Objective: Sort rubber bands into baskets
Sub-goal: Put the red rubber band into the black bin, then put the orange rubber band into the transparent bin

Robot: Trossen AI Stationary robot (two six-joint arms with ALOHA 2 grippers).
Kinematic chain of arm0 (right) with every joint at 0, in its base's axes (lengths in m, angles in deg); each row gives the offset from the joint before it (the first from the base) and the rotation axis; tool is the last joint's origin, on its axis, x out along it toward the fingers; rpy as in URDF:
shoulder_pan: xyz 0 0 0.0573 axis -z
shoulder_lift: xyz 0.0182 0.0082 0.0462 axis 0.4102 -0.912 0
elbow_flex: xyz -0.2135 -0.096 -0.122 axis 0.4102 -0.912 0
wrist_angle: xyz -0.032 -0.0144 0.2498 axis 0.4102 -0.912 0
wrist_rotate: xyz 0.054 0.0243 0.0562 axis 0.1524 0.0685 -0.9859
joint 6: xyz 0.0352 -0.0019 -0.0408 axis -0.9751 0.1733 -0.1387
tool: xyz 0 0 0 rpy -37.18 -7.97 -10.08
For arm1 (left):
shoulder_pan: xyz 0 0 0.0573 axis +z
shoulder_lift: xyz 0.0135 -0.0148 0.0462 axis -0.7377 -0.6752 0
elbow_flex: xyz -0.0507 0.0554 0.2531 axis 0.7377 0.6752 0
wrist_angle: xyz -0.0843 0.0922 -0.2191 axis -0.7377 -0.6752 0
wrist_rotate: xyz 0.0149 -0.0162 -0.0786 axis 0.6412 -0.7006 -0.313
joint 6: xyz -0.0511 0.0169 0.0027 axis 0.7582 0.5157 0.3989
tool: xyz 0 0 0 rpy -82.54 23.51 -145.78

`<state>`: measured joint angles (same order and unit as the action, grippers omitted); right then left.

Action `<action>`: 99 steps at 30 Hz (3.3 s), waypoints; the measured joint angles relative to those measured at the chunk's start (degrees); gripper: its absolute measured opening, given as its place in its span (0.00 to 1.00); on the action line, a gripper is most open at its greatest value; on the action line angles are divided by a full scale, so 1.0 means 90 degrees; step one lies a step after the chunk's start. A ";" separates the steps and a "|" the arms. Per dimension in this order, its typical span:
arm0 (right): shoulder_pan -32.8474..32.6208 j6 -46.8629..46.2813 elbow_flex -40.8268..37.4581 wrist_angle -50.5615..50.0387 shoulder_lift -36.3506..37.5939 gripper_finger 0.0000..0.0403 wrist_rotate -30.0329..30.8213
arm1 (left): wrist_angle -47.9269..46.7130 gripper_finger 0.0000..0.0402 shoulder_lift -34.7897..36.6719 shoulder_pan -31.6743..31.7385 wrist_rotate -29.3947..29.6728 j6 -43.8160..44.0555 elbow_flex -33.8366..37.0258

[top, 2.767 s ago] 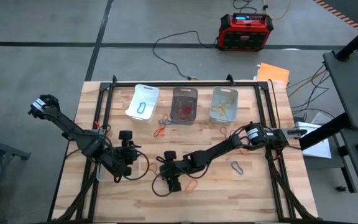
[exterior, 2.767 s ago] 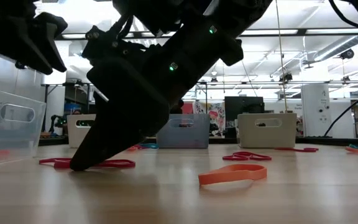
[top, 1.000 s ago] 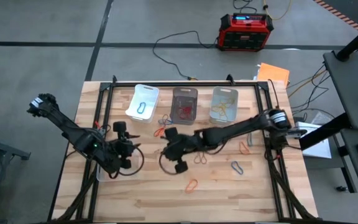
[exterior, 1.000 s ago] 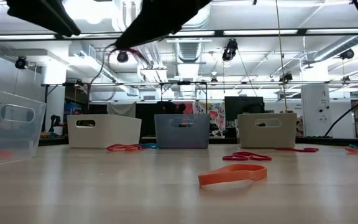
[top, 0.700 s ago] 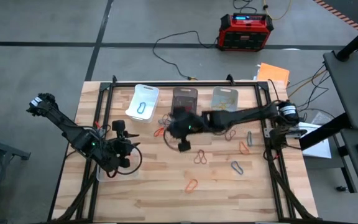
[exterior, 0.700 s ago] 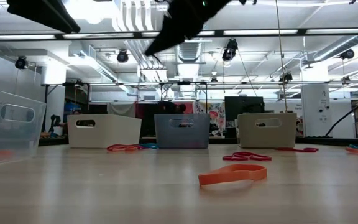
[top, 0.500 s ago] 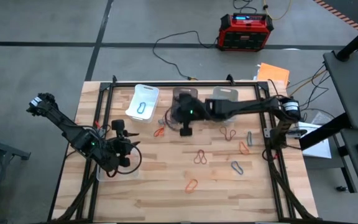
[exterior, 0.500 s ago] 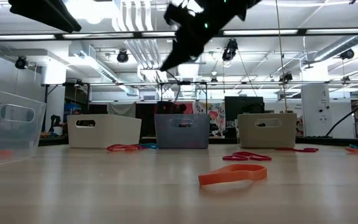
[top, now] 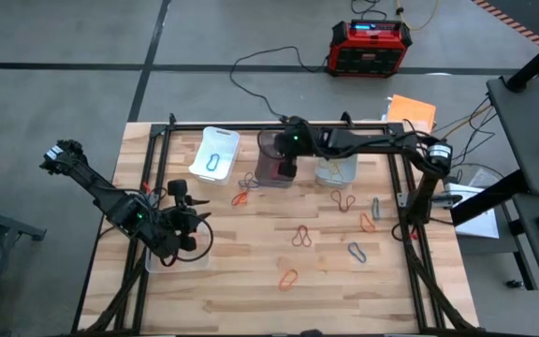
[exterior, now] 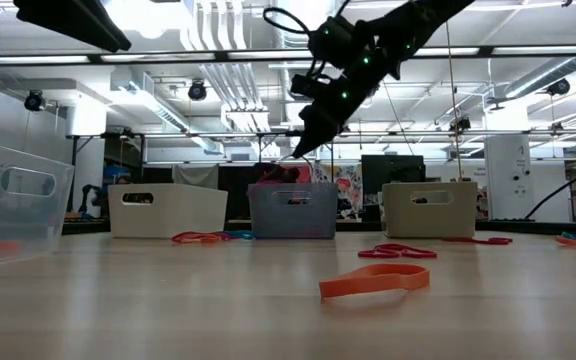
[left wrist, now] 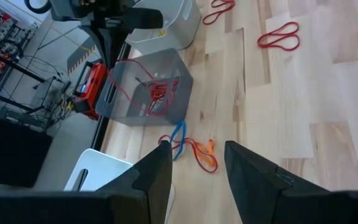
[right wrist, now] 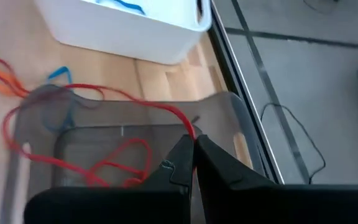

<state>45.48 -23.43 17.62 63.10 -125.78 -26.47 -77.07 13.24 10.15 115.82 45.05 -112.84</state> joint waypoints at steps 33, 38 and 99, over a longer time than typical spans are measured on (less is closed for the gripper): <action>0.0376 -0.0993 -0.0074 0.0166 -0.0428 0.14 0.0284 | 0.0048 0.33 -0.0051 0.0000 0.0148 0.0173 0.0002; 0.0371 -0.1199 -0.0074 0.0166 -0.0428 0.31 0.0200 | 0.0049 0.33 -0.0051 0.0000 0.0148 0.0266 0.0002; -0.4743 -0.4274 -0.1480 -0.1466 0.1235 0.34 -0.0489 | 0.2166 0.33 -0.1589 0.0008 -0.1371 0.0860 -0.0155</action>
<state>2.79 -61.89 4.29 49.90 -114.67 -30.87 -57.57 -1.06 10.22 103.48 52.79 -114.24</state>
